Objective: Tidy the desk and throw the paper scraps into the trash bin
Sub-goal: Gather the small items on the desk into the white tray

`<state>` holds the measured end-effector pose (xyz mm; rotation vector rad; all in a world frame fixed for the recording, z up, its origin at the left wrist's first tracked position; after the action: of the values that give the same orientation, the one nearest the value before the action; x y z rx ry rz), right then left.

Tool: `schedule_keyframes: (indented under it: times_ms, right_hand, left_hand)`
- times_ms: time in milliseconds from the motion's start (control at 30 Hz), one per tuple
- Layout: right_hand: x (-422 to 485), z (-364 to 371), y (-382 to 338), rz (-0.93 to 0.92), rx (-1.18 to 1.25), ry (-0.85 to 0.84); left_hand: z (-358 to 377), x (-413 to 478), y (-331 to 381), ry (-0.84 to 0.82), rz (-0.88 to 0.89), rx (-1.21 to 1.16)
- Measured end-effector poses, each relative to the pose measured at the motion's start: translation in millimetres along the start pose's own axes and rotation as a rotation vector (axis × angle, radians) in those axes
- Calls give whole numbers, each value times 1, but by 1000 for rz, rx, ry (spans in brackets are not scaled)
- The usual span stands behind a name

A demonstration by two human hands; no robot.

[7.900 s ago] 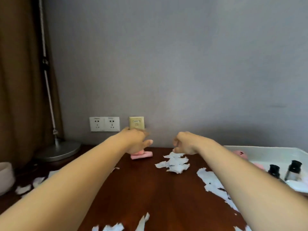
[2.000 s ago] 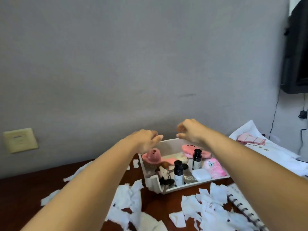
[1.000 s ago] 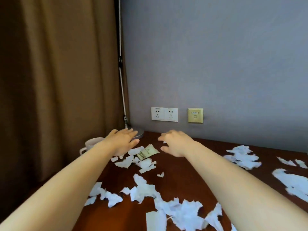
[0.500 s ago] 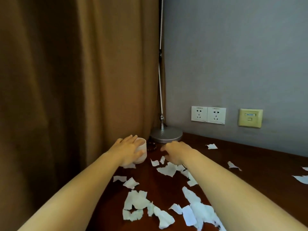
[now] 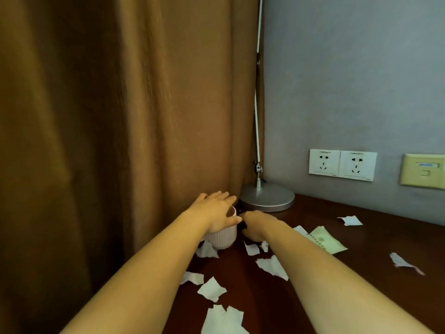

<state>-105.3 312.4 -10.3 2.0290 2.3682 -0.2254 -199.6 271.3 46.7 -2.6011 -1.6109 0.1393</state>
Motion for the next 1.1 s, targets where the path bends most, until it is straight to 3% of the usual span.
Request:
schedule_keyframes:
  times_ms: [233,533,733,800,967,1100]
  right_hand:
    - [10,3,30,13,10,6]
    - [-17,-7,69,-30,94,43]
    - [-51,-22,126,116,110,148]
    - [-59,-22,140,157,121,126]
    - [-77,-8,153,169,157,-128]
    - [-82,-9,150,176,99,-114]
  left_hand:
    - [9,16,-3,-32,5,48]
    - [13,39,56,10,126,308]
    - [11,44,80,35,93,378]
    - [13,47,85,30,92,355]
    - [20,50,91,-42,65,238]
    - [29,53,94,-96,8,158]
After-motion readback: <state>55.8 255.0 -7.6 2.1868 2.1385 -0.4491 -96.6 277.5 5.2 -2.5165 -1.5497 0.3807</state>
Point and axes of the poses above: each hand's wrist, its own x-axis towards the middle knuckle, its own z-axis out of the palm, y = z × x, the point moved 7 cm from there along x, towards the middle knuckle, and after that the axes turned 3 degrees about z, right-handed, at the moved point
